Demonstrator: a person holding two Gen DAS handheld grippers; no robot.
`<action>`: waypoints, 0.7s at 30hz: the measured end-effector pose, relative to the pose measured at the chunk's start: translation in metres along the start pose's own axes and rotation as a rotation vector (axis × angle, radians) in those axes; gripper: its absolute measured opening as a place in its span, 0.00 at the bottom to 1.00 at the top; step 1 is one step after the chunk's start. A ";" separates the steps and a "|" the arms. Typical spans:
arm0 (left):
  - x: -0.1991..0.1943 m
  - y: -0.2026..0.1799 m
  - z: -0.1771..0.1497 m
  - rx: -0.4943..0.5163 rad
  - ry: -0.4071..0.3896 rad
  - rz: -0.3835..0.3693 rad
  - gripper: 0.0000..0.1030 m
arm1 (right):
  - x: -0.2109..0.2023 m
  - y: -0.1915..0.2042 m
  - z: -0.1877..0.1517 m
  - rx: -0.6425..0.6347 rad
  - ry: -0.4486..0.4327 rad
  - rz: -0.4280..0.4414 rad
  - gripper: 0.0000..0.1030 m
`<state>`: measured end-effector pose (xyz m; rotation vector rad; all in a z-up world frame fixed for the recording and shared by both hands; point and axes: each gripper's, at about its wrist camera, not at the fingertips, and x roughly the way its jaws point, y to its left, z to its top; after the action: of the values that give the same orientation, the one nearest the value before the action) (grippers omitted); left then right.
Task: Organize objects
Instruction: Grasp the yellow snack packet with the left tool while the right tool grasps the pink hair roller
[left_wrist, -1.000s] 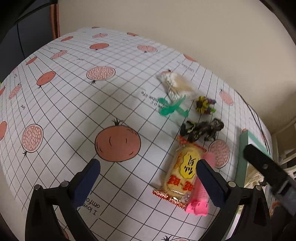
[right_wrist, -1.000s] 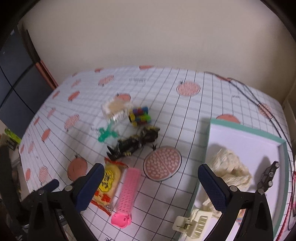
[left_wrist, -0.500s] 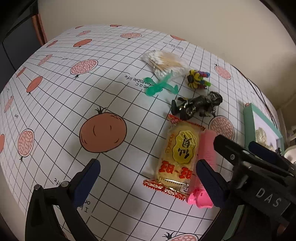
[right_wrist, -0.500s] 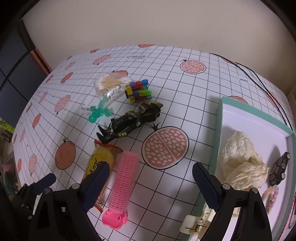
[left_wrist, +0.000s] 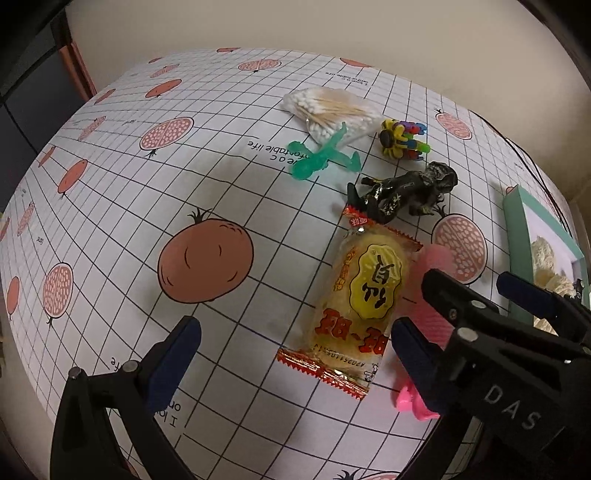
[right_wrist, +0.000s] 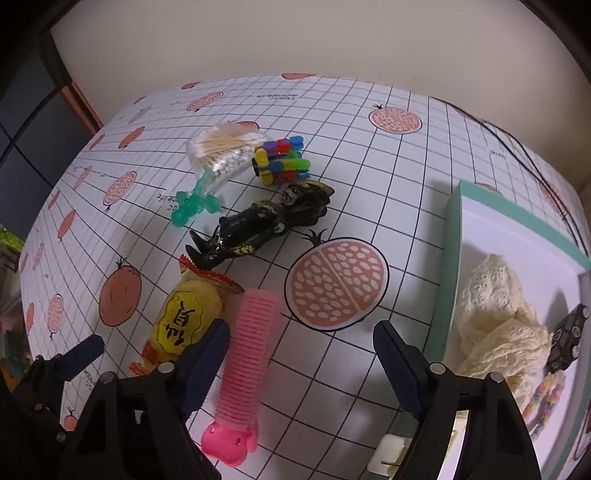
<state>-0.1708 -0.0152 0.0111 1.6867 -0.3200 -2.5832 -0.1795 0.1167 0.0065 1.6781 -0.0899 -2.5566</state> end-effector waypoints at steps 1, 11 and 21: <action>0.001 -0.001 0.000 0.000 0.003 -0.001 1.00 | 0.000 0.001 0.000 -0.004 -0.001 -0.001 0.80; 0.008 0.006 0.000 -0.021 0.026 0.005 0.89 | 0.000 0.003 0.000 -0.015 0.003 0.000 0.76; 0.007 -0.008 0.000 0.062 -0.018 -0.003 0.75 | 0.009 0.011 -0.003 -0.043 0.024 -0.019 0.57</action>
<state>-0.1728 -0.0080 0.0032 1.6852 -0.4023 -2.6180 -0.1803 0.1050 -0.0018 1.7018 -0.0173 -2.5318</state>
